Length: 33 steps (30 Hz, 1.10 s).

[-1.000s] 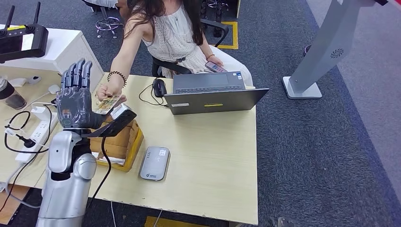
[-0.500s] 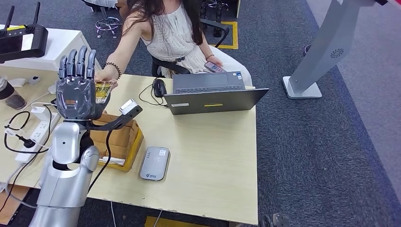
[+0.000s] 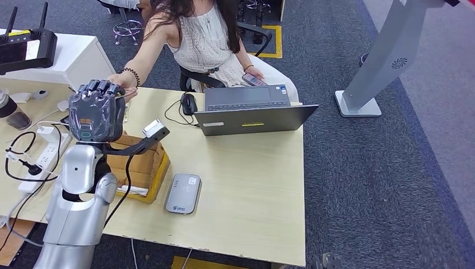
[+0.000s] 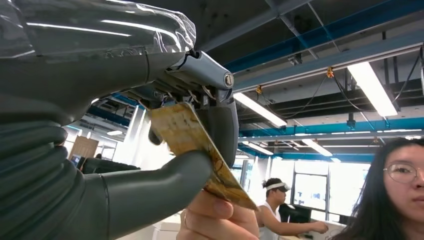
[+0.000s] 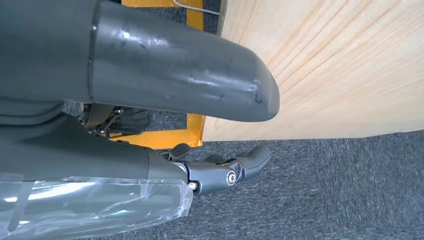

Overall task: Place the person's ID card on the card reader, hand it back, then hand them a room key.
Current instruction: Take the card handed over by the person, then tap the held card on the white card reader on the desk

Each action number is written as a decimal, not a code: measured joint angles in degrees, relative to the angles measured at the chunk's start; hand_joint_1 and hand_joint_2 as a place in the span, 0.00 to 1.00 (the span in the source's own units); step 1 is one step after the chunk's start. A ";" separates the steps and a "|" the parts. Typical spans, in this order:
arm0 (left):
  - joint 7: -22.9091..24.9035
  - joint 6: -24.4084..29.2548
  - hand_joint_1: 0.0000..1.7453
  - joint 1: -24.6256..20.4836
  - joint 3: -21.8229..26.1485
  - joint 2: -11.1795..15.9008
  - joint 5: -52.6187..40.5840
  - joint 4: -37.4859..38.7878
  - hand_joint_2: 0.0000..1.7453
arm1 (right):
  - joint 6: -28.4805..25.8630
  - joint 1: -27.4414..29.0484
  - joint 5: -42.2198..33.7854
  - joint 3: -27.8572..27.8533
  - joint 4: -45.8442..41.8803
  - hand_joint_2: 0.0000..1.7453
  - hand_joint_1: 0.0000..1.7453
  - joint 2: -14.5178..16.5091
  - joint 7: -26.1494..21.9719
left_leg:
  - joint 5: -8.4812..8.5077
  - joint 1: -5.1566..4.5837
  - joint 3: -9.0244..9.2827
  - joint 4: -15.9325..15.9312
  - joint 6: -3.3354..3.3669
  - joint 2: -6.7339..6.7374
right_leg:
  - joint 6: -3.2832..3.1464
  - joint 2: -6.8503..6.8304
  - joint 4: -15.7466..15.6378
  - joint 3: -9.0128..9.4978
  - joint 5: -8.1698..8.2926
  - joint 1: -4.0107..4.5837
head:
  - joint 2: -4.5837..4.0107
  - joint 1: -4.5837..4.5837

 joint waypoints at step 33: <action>-2.42 -6.30 1.00 11.96 -12.10 -5.14 -0.02 -4.37 1.00 | -0.78 0.39 -1.21 0.15 0.30 0.00 0.00 0.00 -0.83 | -0.01 -0.01 -0.02 0.00 0.01 0.00 | 0.00 -0.02 -0.04 -0.04 0.00 -0.01 | 0.00 -0.01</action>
